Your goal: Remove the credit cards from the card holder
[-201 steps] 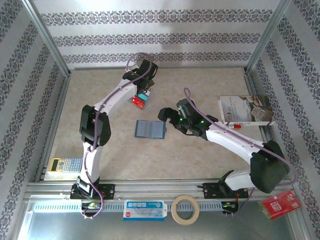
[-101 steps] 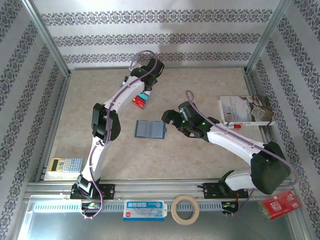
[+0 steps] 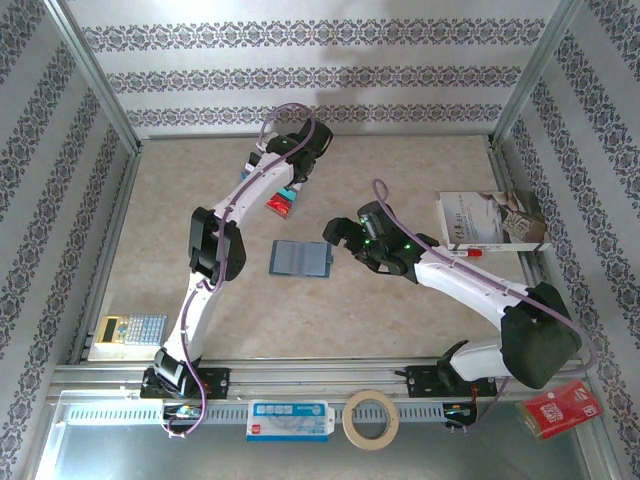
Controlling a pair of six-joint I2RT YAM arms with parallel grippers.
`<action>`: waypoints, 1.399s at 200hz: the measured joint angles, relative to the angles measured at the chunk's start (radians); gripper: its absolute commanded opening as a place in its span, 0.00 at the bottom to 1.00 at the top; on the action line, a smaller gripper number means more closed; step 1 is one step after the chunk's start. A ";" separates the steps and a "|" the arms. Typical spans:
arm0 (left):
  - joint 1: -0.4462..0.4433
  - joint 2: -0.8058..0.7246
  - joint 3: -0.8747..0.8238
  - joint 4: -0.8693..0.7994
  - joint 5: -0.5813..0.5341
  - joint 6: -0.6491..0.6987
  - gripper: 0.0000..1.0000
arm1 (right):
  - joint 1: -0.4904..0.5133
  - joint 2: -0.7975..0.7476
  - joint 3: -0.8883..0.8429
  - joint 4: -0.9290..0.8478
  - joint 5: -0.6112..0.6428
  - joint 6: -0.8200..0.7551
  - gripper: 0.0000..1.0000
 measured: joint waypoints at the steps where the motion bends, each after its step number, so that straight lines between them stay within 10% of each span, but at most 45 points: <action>1: 0.000 0.001 0.002 0.000 0.000 -0.001 0.00 | 0.000 0.000 0.000 0.000 0.000 0.000 0.98; 280: -0.011 0.054 0.046 0.052 0.043 0.103 0.24 | 0.000 0.007 0.000 0.040 -0.039 0.000 0.97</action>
